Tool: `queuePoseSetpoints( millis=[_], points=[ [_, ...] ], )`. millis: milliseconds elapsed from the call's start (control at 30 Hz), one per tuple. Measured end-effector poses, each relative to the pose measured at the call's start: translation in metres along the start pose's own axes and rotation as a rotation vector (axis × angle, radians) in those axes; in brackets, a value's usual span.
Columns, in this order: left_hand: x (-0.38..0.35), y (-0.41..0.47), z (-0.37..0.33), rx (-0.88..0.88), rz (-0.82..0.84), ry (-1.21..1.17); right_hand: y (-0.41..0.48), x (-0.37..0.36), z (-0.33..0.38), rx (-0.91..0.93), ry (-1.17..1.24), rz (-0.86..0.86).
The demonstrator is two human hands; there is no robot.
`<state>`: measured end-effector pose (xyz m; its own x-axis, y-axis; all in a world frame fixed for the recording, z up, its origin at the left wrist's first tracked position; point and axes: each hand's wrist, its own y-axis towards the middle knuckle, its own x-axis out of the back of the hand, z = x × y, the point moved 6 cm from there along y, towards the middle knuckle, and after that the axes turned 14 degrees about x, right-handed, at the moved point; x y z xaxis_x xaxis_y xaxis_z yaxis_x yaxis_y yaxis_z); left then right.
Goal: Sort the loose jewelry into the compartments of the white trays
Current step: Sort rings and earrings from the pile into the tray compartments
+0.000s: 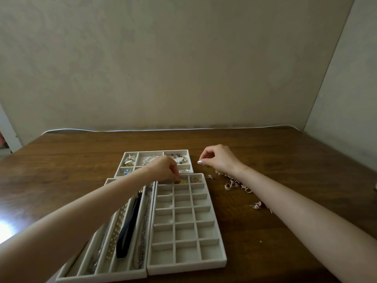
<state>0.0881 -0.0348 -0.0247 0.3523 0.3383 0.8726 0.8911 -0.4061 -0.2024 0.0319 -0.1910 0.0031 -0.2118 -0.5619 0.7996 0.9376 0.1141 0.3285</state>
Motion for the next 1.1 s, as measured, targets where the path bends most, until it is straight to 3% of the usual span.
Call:
queuePoseSetpoints(
  millis=[233,400,567,700,800,1100],
  points=[
    [0.003,0.006,-0.001,0.038,0.03,0.075,-0.004,-0.004,0.005,0.023,0.07,-0.008],
    [0.002,0.006,-0.008,0.002,-0.084,0.24,-0.004,-0.001,0.001,0.015,0.086,-0.014],
    [0.002,0.004,-0.008,0.014,-0.076,0.299,-0.009,0.009,-0.008,-0.007,0.109,-0.035],
    [0.004,-0.004,-0.022,-0.065,-0.201,0.444,-0.016,0.02,-0.019,-0.028,0.122,-0.021],
    [0.004,-0.006,-0.03,-0.102,-0.237,0.466,-0.023,0.029,-0.031,-0.055,0.032,0.041],
    [-0.008,0.004,-0.074,-0.139,-0.27,0.236,-0.051,0.024,-0.047,-0.058,-0.088,0.372]
  ],
)
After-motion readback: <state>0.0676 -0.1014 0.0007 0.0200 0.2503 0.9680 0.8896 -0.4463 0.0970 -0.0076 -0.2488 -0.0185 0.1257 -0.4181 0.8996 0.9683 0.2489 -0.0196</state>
